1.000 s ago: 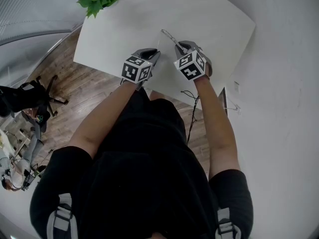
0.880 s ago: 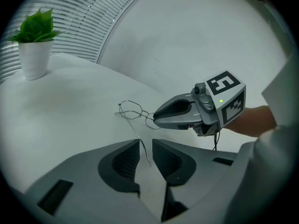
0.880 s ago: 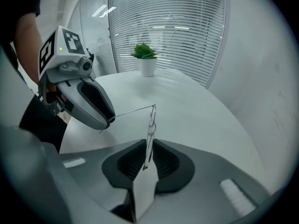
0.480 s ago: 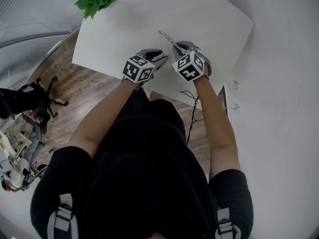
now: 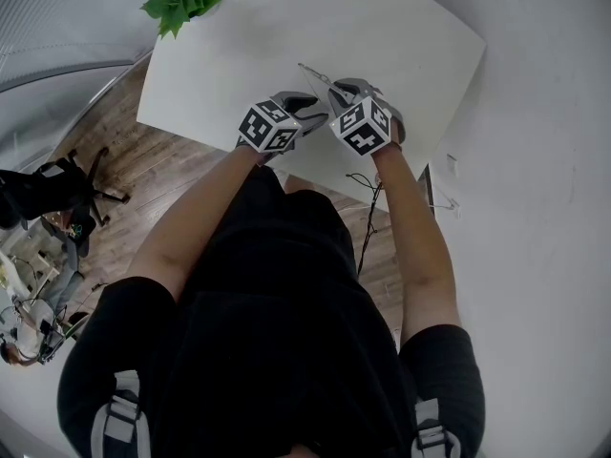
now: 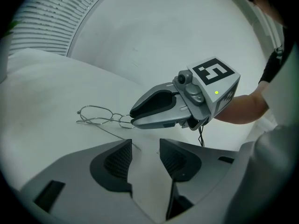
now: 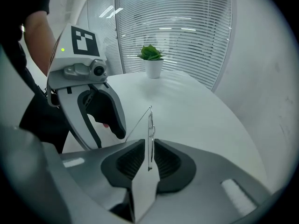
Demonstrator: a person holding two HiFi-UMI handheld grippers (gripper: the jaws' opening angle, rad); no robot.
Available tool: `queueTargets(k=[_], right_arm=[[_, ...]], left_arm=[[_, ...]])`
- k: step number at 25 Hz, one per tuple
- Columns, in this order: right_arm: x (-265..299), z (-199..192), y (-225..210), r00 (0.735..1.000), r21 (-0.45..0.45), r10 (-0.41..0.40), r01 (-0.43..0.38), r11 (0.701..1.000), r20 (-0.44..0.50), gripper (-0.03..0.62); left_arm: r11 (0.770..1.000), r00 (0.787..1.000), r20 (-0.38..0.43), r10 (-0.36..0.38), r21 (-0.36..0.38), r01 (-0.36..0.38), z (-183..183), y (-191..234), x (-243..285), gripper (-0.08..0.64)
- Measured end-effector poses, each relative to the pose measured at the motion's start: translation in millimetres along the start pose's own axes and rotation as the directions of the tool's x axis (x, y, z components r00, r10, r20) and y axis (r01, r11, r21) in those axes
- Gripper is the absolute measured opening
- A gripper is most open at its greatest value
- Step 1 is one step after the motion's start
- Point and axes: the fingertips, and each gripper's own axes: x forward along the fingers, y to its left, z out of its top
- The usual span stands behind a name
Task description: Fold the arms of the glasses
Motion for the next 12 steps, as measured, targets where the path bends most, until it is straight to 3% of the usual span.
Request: queueTargets(k=[8,12], right_arm=[[1.6,9.2,6.5,0.997,0.041,0.073,-0.075,0.996,0.033,0.155],[2.9,7.5,14.0,0.994,0.013,0.104,-0.104,0.994,0.019,0.197]], left_arm=[[0.999,0.999,-0.033,-0.03,0.034,0.031,-3.8,-3.1,4.2,0.189],[0.997,0.998,-0.039,-0.047,0.058,0.05,-4.9,-6.6,6.2,0.198]])
